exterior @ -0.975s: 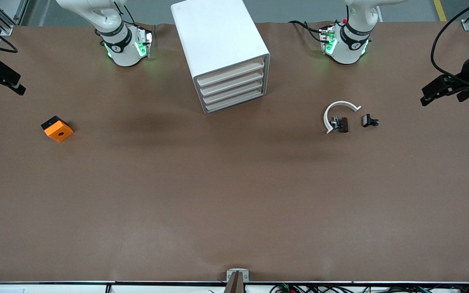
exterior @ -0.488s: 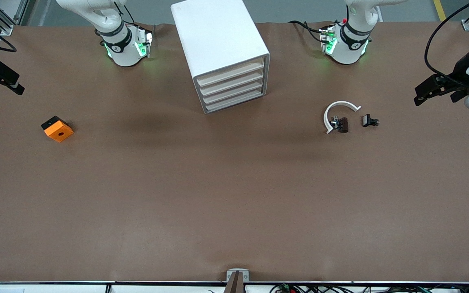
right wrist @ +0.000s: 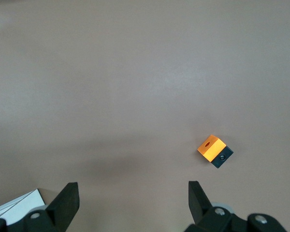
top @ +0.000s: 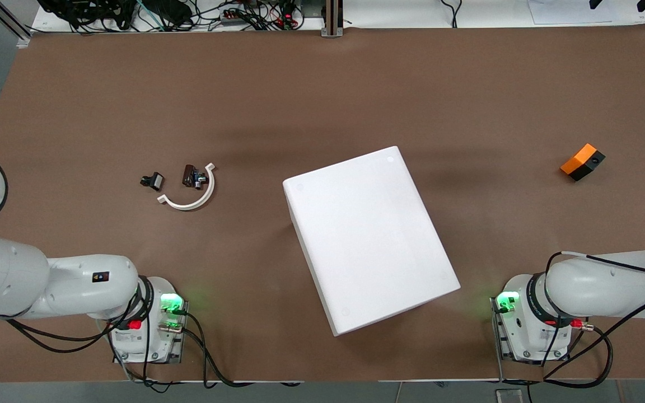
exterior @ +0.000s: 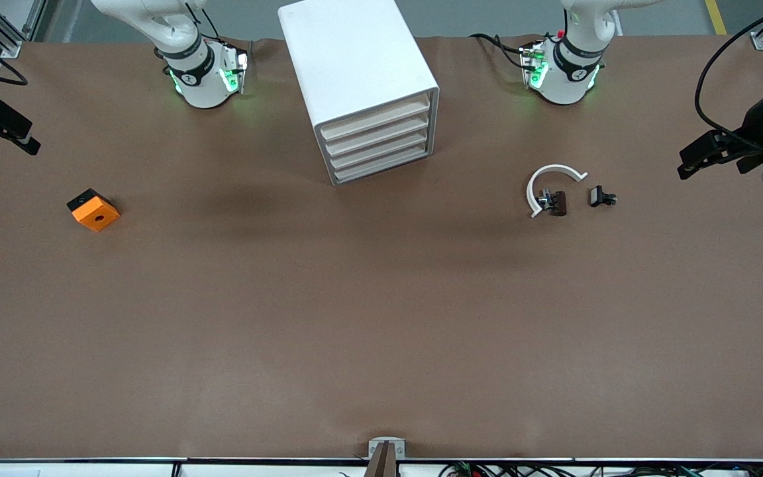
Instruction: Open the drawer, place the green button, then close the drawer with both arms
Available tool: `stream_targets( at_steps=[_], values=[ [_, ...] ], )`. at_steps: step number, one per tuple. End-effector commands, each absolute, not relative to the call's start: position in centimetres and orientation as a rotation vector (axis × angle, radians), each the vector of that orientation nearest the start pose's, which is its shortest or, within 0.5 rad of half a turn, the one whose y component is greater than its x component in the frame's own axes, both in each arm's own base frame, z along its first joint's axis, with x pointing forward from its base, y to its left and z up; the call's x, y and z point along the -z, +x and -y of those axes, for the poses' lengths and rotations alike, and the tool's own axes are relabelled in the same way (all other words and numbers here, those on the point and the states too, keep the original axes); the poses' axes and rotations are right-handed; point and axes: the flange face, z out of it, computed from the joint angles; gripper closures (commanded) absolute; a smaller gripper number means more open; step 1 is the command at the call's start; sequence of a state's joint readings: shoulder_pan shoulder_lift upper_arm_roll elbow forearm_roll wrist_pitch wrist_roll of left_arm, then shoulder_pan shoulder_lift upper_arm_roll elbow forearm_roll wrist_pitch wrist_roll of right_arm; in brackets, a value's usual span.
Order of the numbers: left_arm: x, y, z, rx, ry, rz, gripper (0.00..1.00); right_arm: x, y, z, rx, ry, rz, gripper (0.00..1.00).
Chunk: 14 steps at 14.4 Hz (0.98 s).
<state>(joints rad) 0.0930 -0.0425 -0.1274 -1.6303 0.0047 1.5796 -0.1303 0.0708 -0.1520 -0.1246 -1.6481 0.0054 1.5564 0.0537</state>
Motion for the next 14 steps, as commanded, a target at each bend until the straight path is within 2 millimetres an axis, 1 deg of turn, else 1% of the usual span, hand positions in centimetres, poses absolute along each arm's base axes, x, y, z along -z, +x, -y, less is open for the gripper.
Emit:
stream_targets(
  at_steps=[1,4,6,9,14],
  values=[
    [-63.1,53.5,1.4,-0.026,-3.113,0.161,0.0,-67.1,50.6,3.3,0.09,-3.129,-0.156,0.0],
    [-63.5,52.1,1.5,-0.019,-3.107,0.166,0.0,-67.1,50.6,3.3,0.09,-3.129,-0.156,0.0],
    [-64.0,51.8,1.7,-0.002,-3.106,0.162,0.0,-67.0,50.6,3.3,0.085,-3.129,-0.158,0.0],
    [-64.2,50.8,1.5,0.009,-3.103,0.167,0.0,-66.4,50.6,3.6,0.035,-3.131,-0.17,0.0],
    [-64.1,51.2,1.5,0.016,-3.107,0.15,0.0,-66.3,50.6,3.7,0.025,-3.133,-0.178,0.0]
  ],
)
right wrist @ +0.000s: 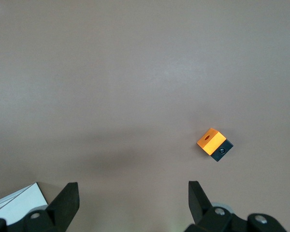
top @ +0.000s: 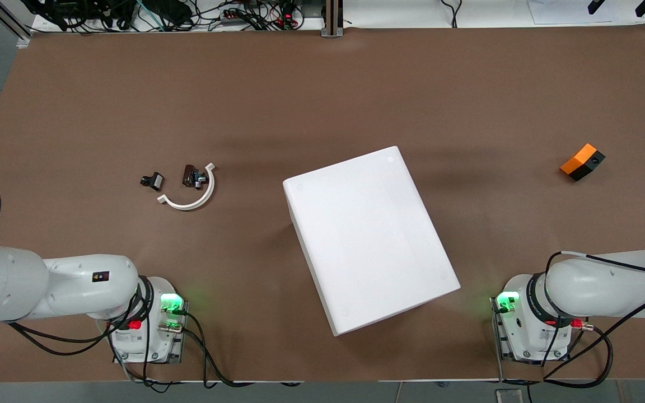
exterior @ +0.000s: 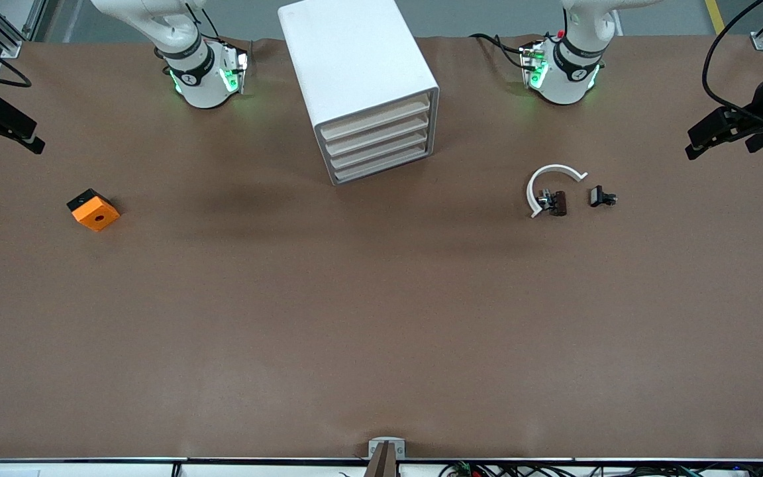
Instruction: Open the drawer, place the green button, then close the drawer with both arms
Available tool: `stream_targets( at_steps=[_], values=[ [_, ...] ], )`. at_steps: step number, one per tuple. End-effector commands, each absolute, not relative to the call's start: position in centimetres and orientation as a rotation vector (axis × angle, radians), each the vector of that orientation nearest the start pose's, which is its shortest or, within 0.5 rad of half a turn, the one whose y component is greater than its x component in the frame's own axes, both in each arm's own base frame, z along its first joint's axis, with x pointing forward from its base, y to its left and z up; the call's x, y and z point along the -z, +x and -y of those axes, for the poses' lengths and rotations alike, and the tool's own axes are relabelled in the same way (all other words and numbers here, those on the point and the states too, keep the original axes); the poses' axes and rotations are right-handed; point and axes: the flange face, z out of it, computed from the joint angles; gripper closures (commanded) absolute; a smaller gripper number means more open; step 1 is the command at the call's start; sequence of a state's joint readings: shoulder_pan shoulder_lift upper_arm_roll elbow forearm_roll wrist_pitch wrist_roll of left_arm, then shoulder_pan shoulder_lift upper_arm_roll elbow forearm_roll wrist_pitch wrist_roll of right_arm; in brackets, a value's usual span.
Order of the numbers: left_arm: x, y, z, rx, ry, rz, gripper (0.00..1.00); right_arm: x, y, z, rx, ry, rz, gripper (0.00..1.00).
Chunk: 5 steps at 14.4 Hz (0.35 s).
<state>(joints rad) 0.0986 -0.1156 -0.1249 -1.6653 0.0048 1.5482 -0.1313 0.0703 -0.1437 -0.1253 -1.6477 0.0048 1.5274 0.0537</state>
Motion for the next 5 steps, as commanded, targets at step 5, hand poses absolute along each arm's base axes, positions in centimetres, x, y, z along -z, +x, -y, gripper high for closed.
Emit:
stream_targets(
  at_steps=[5],
  values=[
    [-64.59,51.21,1.67,0.021,-3.106,0.145,0.0,-66.35,50.55,3.76,0.028,-3.134,-0.183,0.0]
  ],
)
